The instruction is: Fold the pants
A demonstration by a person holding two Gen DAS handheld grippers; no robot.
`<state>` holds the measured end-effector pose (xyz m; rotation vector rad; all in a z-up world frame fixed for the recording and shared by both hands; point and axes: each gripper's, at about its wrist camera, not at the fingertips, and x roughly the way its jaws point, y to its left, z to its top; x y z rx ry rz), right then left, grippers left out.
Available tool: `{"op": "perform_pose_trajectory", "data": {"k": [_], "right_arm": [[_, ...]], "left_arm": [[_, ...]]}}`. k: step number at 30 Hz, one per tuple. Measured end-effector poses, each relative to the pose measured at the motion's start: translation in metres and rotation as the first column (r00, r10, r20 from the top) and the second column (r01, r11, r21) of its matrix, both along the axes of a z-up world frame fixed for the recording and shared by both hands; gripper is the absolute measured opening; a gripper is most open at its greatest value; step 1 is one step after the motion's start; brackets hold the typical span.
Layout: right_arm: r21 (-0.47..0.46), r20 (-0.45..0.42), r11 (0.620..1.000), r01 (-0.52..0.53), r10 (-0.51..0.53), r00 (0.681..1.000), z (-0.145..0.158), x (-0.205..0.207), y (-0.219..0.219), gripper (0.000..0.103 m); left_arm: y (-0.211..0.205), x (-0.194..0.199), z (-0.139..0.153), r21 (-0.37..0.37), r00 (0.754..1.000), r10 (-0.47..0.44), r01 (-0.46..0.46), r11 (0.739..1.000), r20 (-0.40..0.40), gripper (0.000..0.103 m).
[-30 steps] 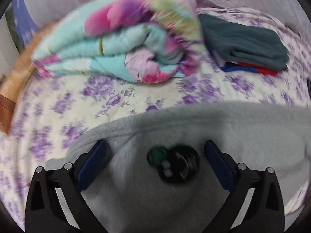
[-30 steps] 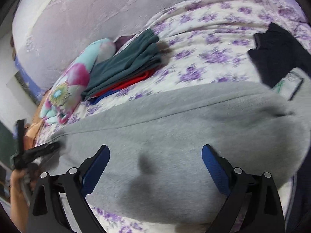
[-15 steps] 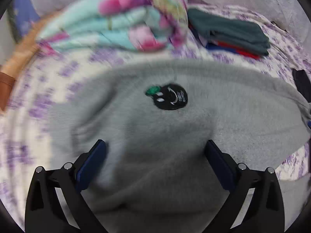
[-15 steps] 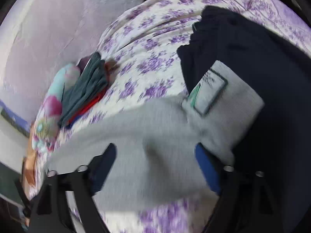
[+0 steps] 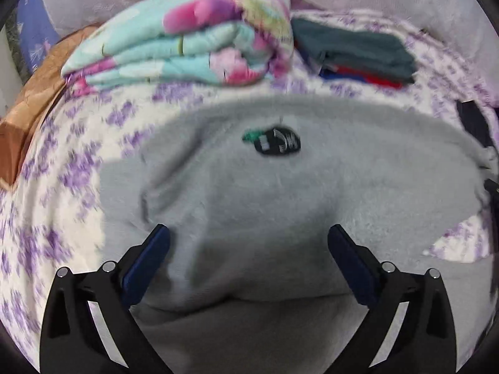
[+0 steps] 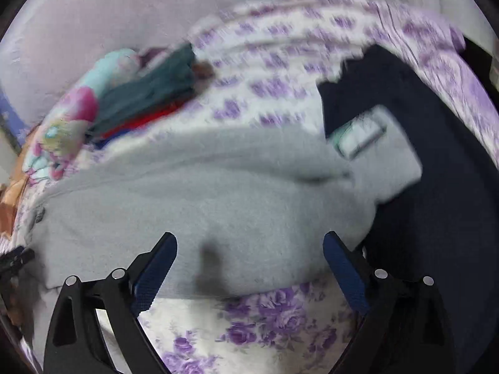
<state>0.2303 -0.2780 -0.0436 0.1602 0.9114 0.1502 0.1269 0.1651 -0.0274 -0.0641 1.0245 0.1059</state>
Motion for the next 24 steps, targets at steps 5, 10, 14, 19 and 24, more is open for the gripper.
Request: {"op": "perform_pose_trajectory", "data": {"k": [5,10,14,19,24], "right_arm": [[-0.039,0.065,0.992,-0.121,0.123,0.990,0.022,0.005,0.037,0.099],[-0.204,0.065,0.941,-0.268,0.286,0.956,0.027,0.037,0.104,0.099],[-0.318,0.034,0.887,-0.334,0.363,0.931,0.019,0.071,0.137,0.099],[-0.307,0.021,0.862,-0.403,0.429,0.903,0.014,0.098,0.151,0.099],[-0.214,-0.020,0.818,-0.533,0.542,0.840,0.007,0.112,0.170,0.097]], "left_arm": [[0.038,0.012,0.014,0.215,0.998,0.049,-0.055,0.975,0.037,0.099],[0.057,0.031,0.011,0.217,0.999,-0.036,0.031,0.976,0.019,0.099],[0.085,0.050,0.005,0.108,0.995,-0.104,0.104,0.989,-0.006,0.099],[0.111,0.067,-0.002,0.089,0.991,-0.131,0.132,0.987,-0.023,0.084],[0.095,0.073,-0.015,0.142,0.955,-0.288,0.295,0.945,-0.070,0.068]]}}
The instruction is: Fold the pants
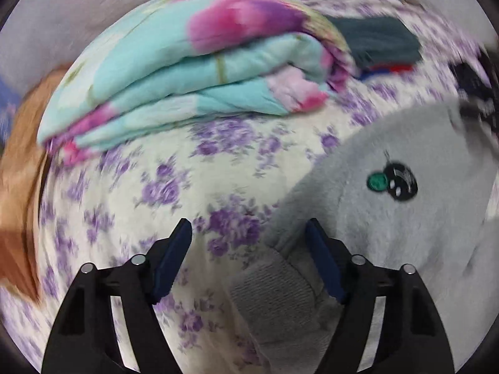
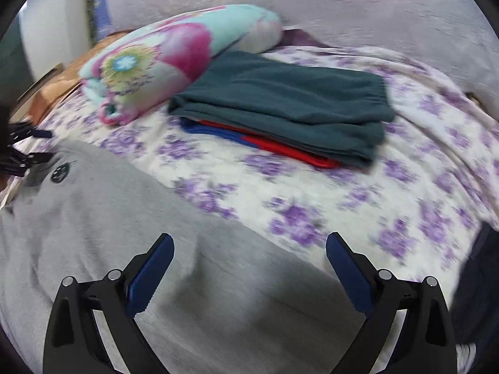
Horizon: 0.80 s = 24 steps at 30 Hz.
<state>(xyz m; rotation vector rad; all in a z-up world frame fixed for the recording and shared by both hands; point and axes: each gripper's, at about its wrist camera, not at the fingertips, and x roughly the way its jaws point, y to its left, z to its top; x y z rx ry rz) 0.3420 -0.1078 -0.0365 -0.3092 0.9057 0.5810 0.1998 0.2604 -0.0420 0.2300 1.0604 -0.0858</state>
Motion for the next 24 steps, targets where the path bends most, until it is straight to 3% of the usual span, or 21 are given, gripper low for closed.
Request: {"op": "perform_pose_trajectory", "data": {"k": [3,5,7,8,9,12,15,19,21,24], "right_arm": [[0.002,-0.086,0.997,-0.077,0.076,0.993,-0.014,0.006,0.019,0.080],[-0.065,-0.087,0.995,-0.075,0.070,0.994,-0.025,0.007,0.031,0.067],[-0.064,-0.097,0.995,-0.080,0.074,0.993,-0.030,0.005,0.036,0.040],[-0.042,-0.105,0.996,-0.081,0.077,0.992,-0.027,0.002,0.035,0.027],[-0.023,-0.108,0.996,-0.083,0.080,0.991,-0.023,-0.002,0.034,0.007],[0.072,-0.064,0.995,-0.073,0.078,0.995,0.009,-0.023,0.017,0.007],[0.142,0.005,0.983,-0.120,0.120,0.993,0.056,-0.065,-0.001,0.007],[0.204,0.080,0.954,-0.218,0.205,0.975,0.109,-0.148,-0.030,0.007],[0.229,0.077,0.938,-0.261,0.250,0.965,0.119,-0.189,-0.043,0.007],[0.237,0.037,0.927,-0.292,0.292,0.956,0.106,-0.244,-0.053,0.007]], "left_arm": [[-0.013,0.007,-0.006,0.034,0.998,-0.063,0.064,0.997,-0.026,0.061],[-0.018,0.011,-0.009,0.044,0.995,-0.094,0.095,0.995,-0.030,0.056],[-0.022,0.015,-0.015,0.018,0.990,-0.125,0.126,0.992,-0.058,0.032],[-0.023,0.015,-0.016,-0.003,0.988,-0.137,0.137,0.991,-0.066,0.015],[-0.029,0.012,-0.015,0.016,0.989,-0.140,0.141,0.990,-0.055,0.011],[-0.040,0.001,-0.002,0.097,0.988,-0.156,0.156,0.983,-0.011,0.009],[-0.039,-0.025,0.041,0.066,0.984,-0.154,0.148,0.987,0.091,0.008],[-0.042,-0.095,0.109,0.037,0.946,-0.207,0.204,0.978,0.249,0.008],[-0.050,-0.136,0.126,0.093,0.922,-0.262,0.246,0.965,0.284,0.009],[-0.062,-0.184,0.126,0.130,0.917,-0.297,0.271,0.954,0.265,0.009]]}}
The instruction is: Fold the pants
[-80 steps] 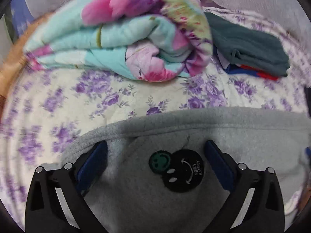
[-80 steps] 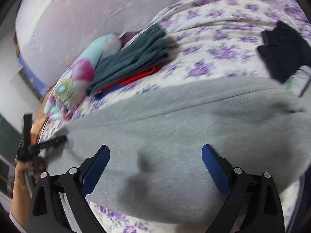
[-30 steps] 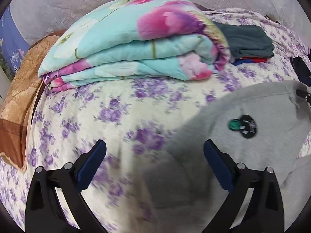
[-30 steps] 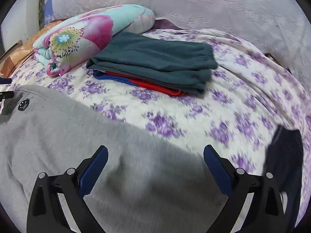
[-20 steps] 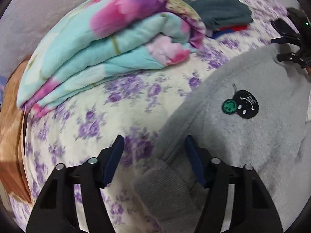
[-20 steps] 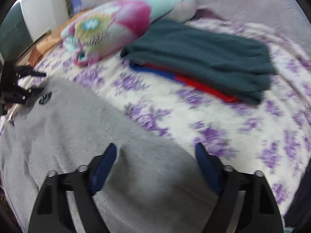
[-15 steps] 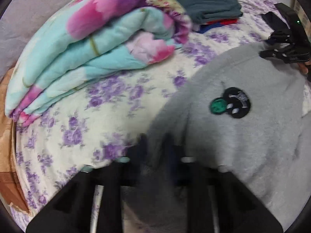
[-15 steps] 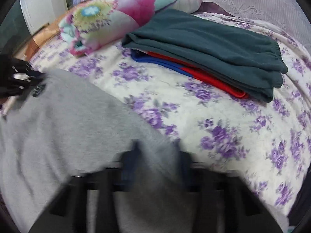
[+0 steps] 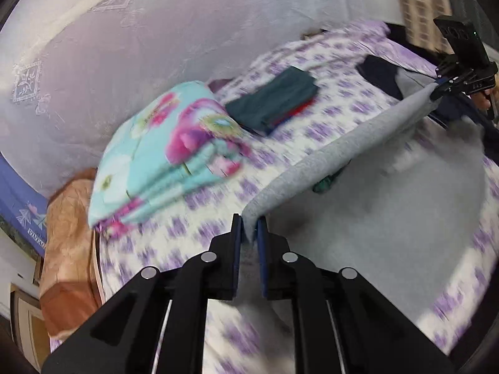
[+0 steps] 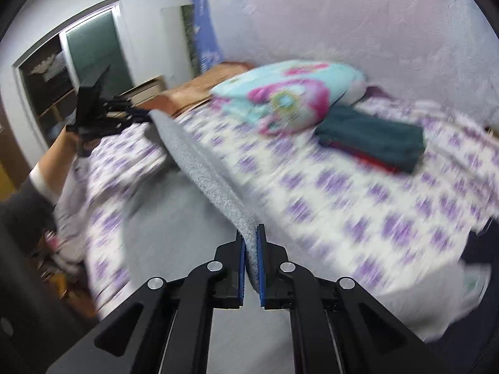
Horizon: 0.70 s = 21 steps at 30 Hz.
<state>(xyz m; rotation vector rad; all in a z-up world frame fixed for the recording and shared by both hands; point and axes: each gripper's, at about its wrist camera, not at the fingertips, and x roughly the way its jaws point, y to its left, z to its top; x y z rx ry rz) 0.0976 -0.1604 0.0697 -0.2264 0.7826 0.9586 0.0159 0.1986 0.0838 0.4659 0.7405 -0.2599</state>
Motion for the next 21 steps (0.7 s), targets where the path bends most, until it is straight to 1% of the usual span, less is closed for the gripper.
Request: {"op": "perform_pose_trajectory", "data": {"k": [2,4,5,6,7,8,9,10,11,12,13,14,15,16,17,19,20,21], "right_arm": [[-0.034,-0.027,0.999,0.004,-0.005,1.000,-0.022,-0.026,0.000,0.007],[-0.056,-0.108,0.998,0.002,-0.008,0.994,-0.056,-0.040,0.004,0.007],[-0.078,-0.134,0.997,-0.002,-0.008,0.991,-0.073,-0.046,0.007,0.007],[-0.108,-0.164,0.994,-0.006,-0.012,0.986,-0.093,-0.050,0.011,0.008],[-0.133,-0.189,0.991,-0.003,-0.023,0.982,-0.109,-0.051,0.015,0.010],[-0.149,-0.213,0.989,0.001,-0.033,0.977,-0.122,-0.051,0.018,0.011],[-0.140,-0.222,0.990,0.009,-0.040,0.974,-0.128,-0.051,0.018,0.012],[-0.130,-0.221,0.991,0.015,-0.044,0.974,-0.126,-0.051,0.017,0.016],[-0.127,-0.230,0.992,0.011,-0.040,0.972,-0.124,-0.052,0.017,0.022],[-0.110,-0.241,0.994,0.004,-0.031,0.970,-0.118,-0.053,0.015,0.039],[-0.098,-0.237,0.995,0.005,-0.028,0.971,-0.113,-0.055,0.014,0.055],[-0.090,-0.219,0.996,0.007,-0.027,0.975,-0.107,-0.060,0.013,0.058],[-0.083,-0.188,0.997,0.008,-0.023,0.982,-0.099,-0.064,0.010,0.058],[-0.072,-0.180,0.997,0.012,-0.025,0.983,-0.096,-0.066,0.008,0.058],[-0.050,-0.177,0.998,0.028,-0.037,0.983,-0.090,-0.066,0.003,0.058],[-0.003,-0.164,0.997,0.076,-0.075,0.984,-0.081,-0.059,-0.008,0.058],[0.013,-0.155,0.995,0.102,-0.098,0.983,-0.078,-0.054,-0.014,0.058],[0.030,-0.141,0.989,0.146,-0.140,0.980,-0.073,-0.049,-0.021,0.061]], "left_arm": [[-0.010,-0.028,-0.015,0.029,1.000,-0.008,0.009,1.000,-0.014,0.009],[-0.021,-0.049,-0.042,0.044,0.999,0.003,-0.001,0.999,-0.051,0.009],[-0.020,-0.055,-0.049,0.040,0.997,0.010,-0.007,0.999,-0.073,0.010],[-0.021,-0.060,-0.070,0.043,0.992,0.028,-0.023,0.999,-0.124,0.011],[-0.020,-0.057,-0.080,0.048,0.988,0.039,-0.032,0.998,-0.149,0.013],[-0.020,-0.059,-0.098,0.063,0.980,0.063,-0.052,0.997,-0.190,0.015],[-0.017,-0.059,-0.109,0.079,0.976,0.079,-0.064,0.995,-0.205,0.017],[-0.017,-0.062,-0.116,0.094,0.974,0.092,-0.074,0.993,-0.209,0.017],[-0.017,-0.067,-0.118,0.099,0.975,0.100,-0.082,0.992,-0.200,0.021],[-0.017,-0.073,-0.115,0.094,0.977,0.114,-0.098,0.991,-0.182,0.035],[-0.016,-0.077,-0.111,0.081,0.977,0.126,-0.114,0.990,-0.171,0.047],[-0.014,-0.080,-0.103,0.057,0.978,0.141,-0.133,0.989,-0.152,0.076],[-0.008,-0.086,-0.090,0.001,0.979,0.160,-0.161,0.987,-0.123,0.094],[-0.008,-0.090,-0.082,-0.035,0.980,0.168,-0.172,0.984,-0.109,0.094],[-0.004,-0.094,-0.072,-0.087,0.979,0.177,-0.186,0.979,-0.104,0.094],[0.001,-0.092,-0.058,-0.154,0.965,0.234,-0.250,0.956,-0.114,0.094],[0.003,-0.089,-0.055,-0.172,0.951,0.279,-0.300,0.938,-0.133,0.094],[0.008,-0.081,-0.053,-0.199,0.923,0.342,-0.374,0.906,-0.177,0.094]]}}
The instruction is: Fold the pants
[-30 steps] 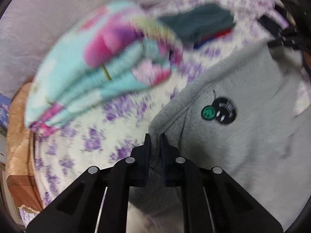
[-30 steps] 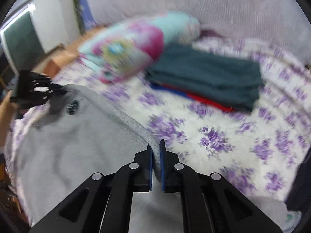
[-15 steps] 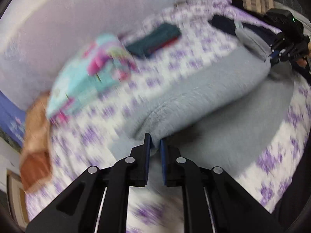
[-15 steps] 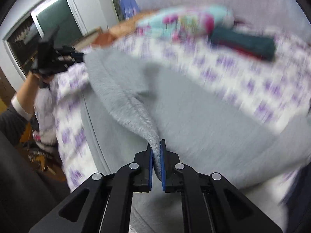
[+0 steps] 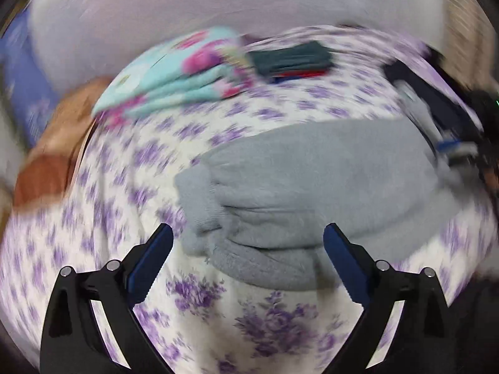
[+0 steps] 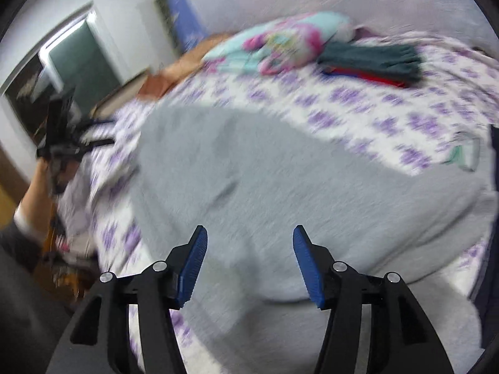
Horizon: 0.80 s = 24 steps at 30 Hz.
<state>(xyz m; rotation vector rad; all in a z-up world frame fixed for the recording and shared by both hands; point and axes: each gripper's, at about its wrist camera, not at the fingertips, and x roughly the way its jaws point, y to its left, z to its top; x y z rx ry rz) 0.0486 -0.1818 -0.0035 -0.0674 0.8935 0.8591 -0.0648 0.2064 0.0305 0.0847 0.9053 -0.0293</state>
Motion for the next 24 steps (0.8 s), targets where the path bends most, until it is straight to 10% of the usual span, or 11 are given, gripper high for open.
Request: {"op": "perform_pose_trajectory", "data": {"k": [6,9,11,24], "right_arm": [[0.082,0.046,0.977,0.199,-0.203,0.978,0.016,0.030,-0.036,0.066],[0.110,0.055,0.970,0.215,-0.222,0.973,0.013,0.036,-0.048,0.068],[0.122,0.048,0.968,0.220,-0.227,0.973,0.009,0.039,-0.056,0.068],[0.150,0.035,0.974,0.172,-0.179,0.983,-0.005,0.033,-0.055,0.069]], "left_arm": [[0.017,0.035,-0.022,-0.182,0.949,0.247,-0.282,0.942,-0.195,0.093],[0.023,0.046,-0.038,-0.292,0.915,0.275,-0.360,0.886,-0.295,0.060],[0.024,0.050,-0.045,-0.368,0.896,0.266,-0.395,0.842,-0.355,0.056],[0.025,0.039,-0.063,-0.424,0.820,0.361,-0.548,0.721,-0.444,0.057]]}}
